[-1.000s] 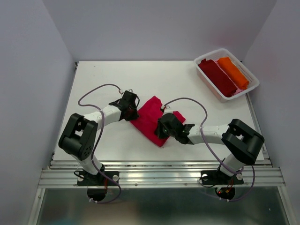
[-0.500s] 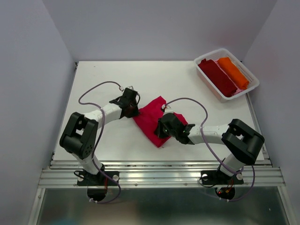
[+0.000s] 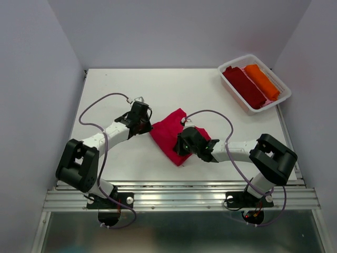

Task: Roll the t-shirts
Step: Roll the T-shirt to the center of the board.

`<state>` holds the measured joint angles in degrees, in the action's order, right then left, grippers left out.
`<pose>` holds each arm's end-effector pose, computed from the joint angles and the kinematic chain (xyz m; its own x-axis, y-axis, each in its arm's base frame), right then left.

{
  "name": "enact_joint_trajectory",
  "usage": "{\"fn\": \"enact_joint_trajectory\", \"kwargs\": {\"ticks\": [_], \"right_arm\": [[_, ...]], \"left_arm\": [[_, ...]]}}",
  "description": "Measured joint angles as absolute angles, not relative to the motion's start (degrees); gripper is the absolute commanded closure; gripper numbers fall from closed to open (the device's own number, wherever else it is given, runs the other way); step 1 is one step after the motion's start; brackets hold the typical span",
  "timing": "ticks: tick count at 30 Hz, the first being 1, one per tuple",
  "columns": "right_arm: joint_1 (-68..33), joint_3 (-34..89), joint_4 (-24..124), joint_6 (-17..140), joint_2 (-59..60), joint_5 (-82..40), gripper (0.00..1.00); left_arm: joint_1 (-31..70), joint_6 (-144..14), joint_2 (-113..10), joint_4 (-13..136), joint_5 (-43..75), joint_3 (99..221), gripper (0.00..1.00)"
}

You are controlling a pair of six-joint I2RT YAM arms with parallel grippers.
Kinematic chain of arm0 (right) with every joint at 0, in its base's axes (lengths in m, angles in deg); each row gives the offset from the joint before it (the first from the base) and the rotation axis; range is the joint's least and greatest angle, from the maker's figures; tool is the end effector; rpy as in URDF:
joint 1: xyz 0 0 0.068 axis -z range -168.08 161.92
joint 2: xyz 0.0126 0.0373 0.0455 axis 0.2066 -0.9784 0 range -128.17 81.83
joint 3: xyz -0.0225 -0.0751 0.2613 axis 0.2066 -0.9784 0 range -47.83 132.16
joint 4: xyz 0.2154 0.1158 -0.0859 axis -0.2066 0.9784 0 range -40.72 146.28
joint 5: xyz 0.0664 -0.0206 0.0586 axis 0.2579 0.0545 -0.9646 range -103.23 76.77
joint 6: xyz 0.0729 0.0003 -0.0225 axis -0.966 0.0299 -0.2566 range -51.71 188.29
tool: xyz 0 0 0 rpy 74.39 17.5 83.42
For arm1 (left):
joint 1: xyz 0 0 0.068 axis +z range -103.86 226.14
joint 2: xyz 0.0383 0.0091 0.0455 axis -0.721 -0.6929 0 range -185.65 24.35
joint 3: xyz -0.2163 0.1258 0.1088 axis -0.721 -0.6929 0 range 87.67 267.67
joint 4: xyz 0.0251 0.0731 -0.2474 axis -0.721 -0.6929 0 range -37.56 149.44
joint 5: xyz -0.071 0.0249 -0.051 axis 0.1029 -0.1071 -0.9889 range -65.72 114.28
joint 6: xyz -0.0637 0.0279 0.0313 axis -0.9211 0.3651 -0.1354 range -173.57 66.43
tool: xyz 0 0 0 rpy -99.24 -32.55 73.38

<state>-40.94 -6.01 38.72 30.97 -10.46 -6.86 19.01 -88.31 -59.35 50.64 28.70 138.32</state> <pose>0.2094 0.2646 0.1397 -0.7572 -0.0017 -0.6532 -0.3544 0.8412 0.4085 0.2960 -0.1462 0.2016 -0.7179 -0.2705 -0.6415 -0.0067 0.9241 -0.3822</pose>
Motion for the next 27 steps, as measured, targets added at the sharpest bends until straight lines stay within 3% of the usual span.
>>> {"fn": "enact_joint_trajectory", "kwargs": {"ticks": [9, 18, 27], "right_arm": [[-40.9, -5.5, 41.8, 31.9, -9.4, -6.4, 0.99], [-40.9, -2.7, 52.5, 35.1, -3.3, -5.2, 0.90], [-47.4, 7.2, 60.0, 40.0, -4.3, 3.0, 0.68]], "left_arm": [[19.0, -88.6, -67.6, 54.9, 25.9, 137.8, 1.00], [18.9, -88.6, -68.4, 55.4, 25.0, 137.9, 1.00], [19.0, -88.6, -60.9, 50.1, 27.2, 138.9, 1.00]]}}
